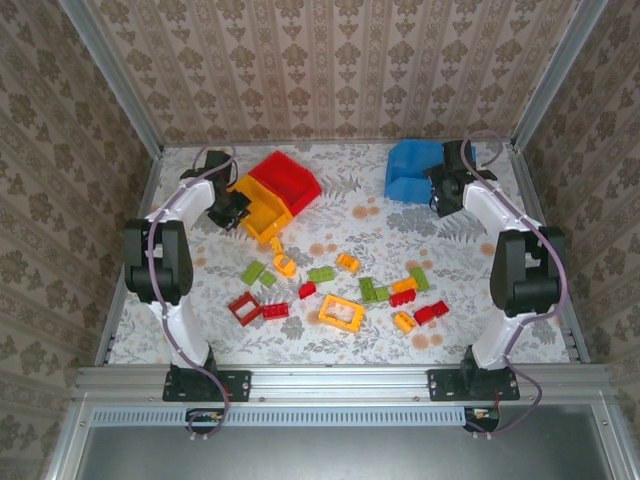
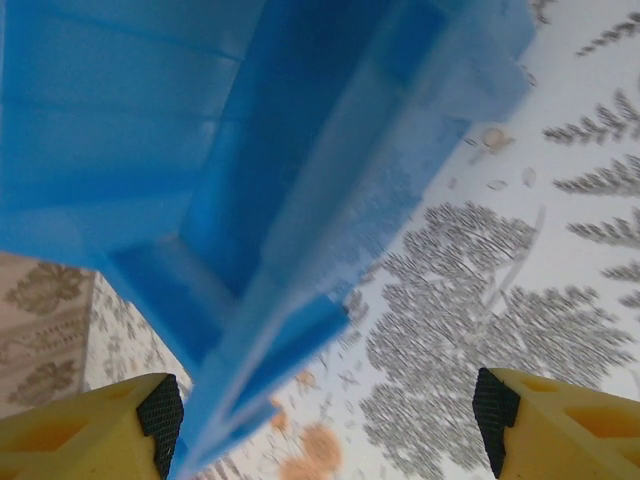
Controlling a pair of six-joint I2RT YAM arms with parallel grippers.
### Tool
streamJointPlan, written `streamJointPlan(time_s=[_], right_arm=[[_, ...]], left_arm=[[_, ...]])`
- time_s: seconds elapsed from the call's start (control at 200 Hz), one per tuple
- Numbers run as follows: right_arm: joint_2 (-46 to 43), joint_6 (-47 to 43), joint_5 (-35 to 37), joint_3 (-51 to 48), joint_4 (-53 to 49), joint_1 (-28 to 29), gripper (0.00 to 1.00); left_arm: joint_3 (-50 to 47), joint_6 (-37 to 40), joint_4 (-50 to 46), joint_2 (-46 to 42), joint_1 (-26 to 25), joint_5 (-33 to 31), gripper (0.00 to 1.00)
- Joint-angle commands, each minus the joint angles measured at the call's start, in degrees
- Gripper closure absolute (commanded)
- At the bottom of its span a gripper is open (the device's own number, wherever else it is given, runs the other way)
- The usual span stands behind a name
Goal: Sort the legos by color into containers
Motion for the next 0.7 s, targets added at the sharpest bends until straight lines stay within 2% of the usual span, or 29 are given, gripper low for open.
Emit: streamJointPlan(time_s=[0.0,0.095,0.21,0.405,0.69], right_arm=[[3.2,2.6,0.5,4.2,1.5,-0.5,0.2],[5.6,2.8,0.8,6.2,0.6,-0.8,0.21],[8.6,2.0,0.8,8.7,-1.9,-1.6,0.24],[13.4,-5.3,0.9,16.3,-12.1,-2.4,0.41],[14.0,-15.7,2.4,18.5,-18.4,-2.4,0.66]], left_arm=[[1.9,4.7,-2.9,1.2,-1.0,-0.8,0.93],[2.7,7.2,-3.3,1.9,-2.0,-0.6,1.0],[5.7,11.1,-6.6,3.5,-3.4,-1.1,1.0],[7.2,17.2,-11.3,3.9,-6.1,-2.5,1.0],[5.6,24.3,-14.0,2.9,-10.4,-3.7,1.0]])
